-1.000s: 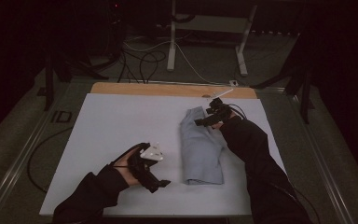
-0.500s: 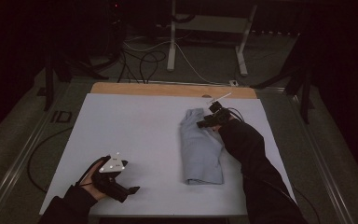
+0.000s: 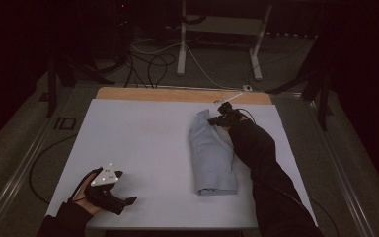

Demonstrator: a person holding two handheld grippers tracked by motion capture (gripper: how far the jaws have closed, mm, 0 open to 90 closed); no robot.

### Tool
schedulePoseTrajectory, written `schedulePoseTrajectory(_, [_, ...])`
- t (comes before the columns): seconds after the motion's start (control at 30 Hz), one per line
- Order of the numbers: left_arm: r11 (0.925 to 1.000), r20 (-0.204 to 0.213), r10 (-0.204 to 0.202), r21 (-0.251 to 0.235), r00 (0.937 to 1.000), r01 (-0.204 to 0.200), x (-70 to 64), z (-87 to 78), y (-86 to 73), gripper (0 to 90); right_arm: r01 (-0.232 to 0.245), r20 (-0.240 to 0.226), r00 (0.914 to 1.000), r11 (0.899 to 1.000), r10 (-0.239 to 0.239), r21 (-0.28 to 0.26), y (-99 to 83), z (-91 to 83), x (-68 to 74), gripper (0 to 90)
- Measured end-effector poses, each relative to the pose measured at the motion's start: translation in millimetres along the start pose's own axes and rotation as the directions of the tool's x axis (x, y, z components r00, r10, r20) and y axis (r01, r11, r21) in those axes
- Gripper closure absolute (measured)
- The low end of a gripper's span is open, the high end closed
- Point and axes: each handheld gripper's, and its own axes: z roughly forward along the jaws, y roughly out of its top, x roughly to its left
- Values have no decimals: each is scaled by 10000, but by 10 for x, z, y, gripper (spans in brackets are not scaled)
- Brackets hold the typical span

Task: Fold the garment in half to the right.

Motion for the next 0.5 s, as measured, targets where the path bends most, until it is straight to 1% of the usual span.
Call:
schedulePoseTrajectory(0.07, [10000, -33, -41, -39, 10000, 41, 9, -5, -6, 4, -92, 51, 9999, 9998, 92, 150, -14, 35, -18, 862])
schedulePoseTrajectory(0.13, [10000, -84, -19, -23, 10000, 18, 12, -13, -6, 3, -312, 95, 9995, 9989, 309, 343, -40, 78, -30, 862])
schedulePoseTrajectory(0.17, [10000, -90, -15, -42, 10000, 15, 14, -13, -6, 3, -332, 152, 9994, 9984, 325, 465, -55, 102, -34, 861])
schedulePoseTrajectory(0.2, [10000, -80, -26, -29, 10000, 25, 17, -12, -6, 4, -237, 188, 9996, 9982, 227, 548, -69, 127, -45, 859])
schedulePoseTrajectory(0.27, [10000, -97, -31, -18, 9999, 31, 17, -8, -6, 4, -405, 208, 9990, 9967, 391, 703, -85, 162, -45, 854])
schedulePoseTrajectory(0.33, [10000, -52, 44, 9, 10000, -44, 15, -16, -4, 3, -355, 211, 9992, 9968, 341, 712, -89, 175, -48, 843])
schedulePoseTrajectory(0.4, [10000, -55, 38, -47, 10000, -39, 17, -22, -3, 3, -268, 272, 9993, 9964, 247, 807, -71, 169, -40, 801])
schedulePoseTrajectory(0.47, [10000, -58, 16, -95, 10000, -17, 21, -34, -7, 3, -185, 364, 9992, 9962, 154, 849, -48, 146, -17, 697])
schedulePoseTrajectory(0.5, [9999, -37, 61, -121, 10000, -61, 20, -38, -10, 3, -141, 390, 9992, 9963, 108, 852, -38, 128, -10, 670])
